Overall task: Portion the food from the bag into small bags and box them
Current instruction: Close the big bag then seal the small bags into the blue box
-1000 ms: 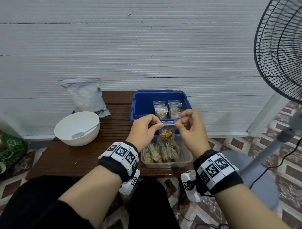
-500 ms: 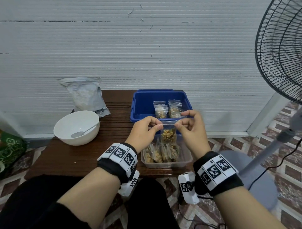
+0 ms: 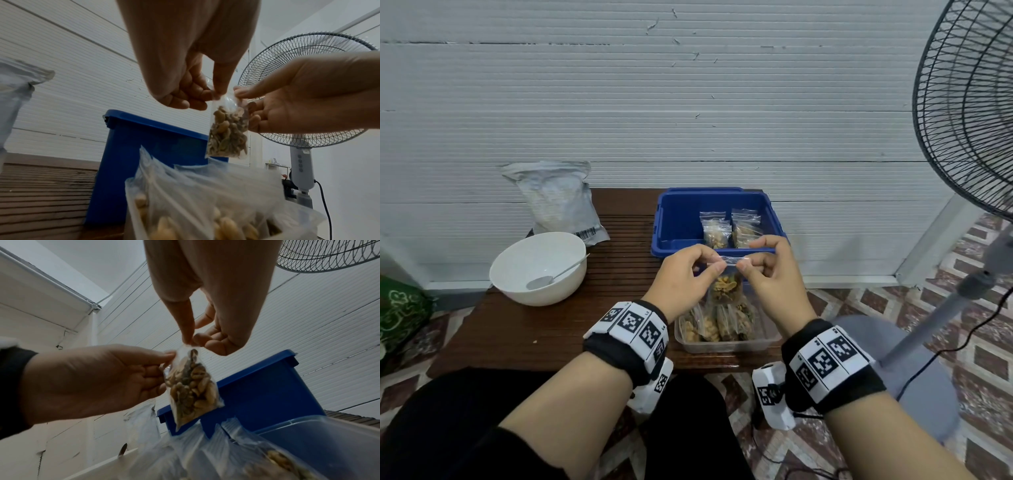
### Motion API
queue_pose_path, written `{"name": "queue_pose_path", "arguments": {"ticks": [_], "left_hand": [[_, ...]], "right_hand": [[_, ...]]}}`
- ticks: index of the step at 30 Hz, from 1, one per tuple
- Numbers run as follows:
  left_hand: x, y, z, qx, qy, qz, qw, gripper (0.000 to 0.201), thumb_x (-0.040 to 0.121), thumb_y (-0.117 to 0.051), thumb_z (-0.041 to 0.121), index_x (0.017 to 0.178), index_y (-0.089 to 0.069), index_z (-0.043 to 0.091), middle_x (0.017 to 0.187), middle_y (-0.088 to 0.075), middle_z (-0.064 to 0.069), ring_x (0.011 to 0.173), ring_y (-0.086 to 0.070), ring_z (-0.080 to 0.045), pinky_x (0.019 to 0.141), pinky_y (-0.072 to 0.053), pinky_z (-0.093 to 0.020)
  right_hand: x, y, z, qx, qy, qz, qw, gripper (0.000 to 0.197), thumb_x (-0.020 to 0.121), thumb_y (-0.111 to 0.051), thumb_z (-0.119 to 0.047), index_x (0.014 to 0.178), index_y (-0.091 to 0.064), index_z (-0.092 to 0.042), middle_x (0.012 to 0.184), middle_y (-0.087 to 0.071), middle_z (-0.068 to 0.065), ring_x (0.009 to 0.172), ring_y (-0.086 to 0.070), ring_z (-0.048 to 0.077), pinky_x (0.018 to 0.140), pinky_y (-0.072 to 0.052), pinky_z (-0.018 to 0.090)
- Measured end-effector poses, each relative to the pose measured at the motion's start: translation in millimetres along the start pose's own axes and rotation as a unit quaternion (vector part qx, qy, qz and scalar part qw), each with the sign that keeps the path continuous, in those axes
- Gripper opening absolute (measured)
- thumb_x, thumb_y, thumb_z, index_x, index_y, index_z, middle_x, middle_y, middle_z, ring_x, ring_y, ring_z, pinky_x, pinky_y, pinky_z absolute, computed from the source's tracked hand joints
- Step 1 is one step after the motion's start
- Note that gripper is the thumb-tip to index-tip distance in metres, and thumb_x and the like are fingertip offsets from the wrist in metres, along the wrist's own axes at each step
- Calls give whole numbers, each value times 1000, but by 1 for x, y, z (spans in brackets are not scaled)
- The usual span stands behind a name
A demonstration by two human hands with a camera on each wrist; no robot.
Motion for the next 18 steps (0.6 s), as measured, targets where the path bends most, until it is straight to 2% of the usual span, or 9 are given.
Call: {"name": "queue_pose_path", "arguments": {"ticks": [2,3,6,9,12,15,18], "left_hand": [[0,1,1,3,-9,5,1000,16,90,-64,19,83,-59,33,88,-64,11,84,-59,-1,77,-45,-13],[-1,1,1,1,-12,6,1000,16,90,-65,19,83,-60,32,88,-65,11,83,-59,-1,77,-45,-13],[-2,1,-1,-15,1,7,1000,13,88,-67,20,86,-63,31,89,-67,12,82,-59,4,77,-45,-10],[-2,3,-5,-14,22,8,1000,11,89,-66,21,87,-63,31,87,-67,13,78,-58,10,73,-43,-7],[-2,6,-3,-7,18,20,1000,10,89,-66,19,83,-63,26,79,-65,14,71,-56,13,68,-40,-4],[-1,8,-1,-9,6,24,1000,10,87,-68,17,81,-65,24,78,-67,11,70,-58,8,68,-42,-6],[-1,7,-1,-9,4,16,1000,11,86,-70,18,79,-66,26,79,-68,10,72,-59,6,69,-43,-7]], "right_hand": [[-2,-2,-2,8,-3,-9,1000,31,87,-64,-5,99,-46,-27,81,-63,18,78,-60,30,72,-53,35],[-2,-2,-2,4,-2,-9,1000,31,87,-65,-5,99,-47,-26,81,-63,18,77,-60,30,74,-53,37],[0,-2,-3,-18,9,5,1000,33,86,-63,0,95,-46,-27,75,-61,4,72,-59,21,76,-50,37],[2,-1,-2,-17,7,10,1000,33,86,-62,0,95,-46,-27,74,-61,1,72,-59,19,77,-50,38],[1,-3,-5,-13,12,-5,1000,35,85,-65,-2,100,-47,-27,74,-62,0,72,-59,18,75,-50,30],[2,-4,-7,-25,17,-23,999,35,84,-68,-4,104,-47,-24,75,-66,0,70,-62,9,71,-49,20],[4,-4,-8,-44,24,-19,999,34,84,-65,0,99,-46,-24,73,-65,-2,65,-60,1,73,-44,21]]}}
Point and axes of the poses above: each hand's wrist, its own x-axis towards the middle knuckle, its own y-axis out of the back of the hand, z = x × y, the point moved 5 cm from there along x, towards the middle knuckle
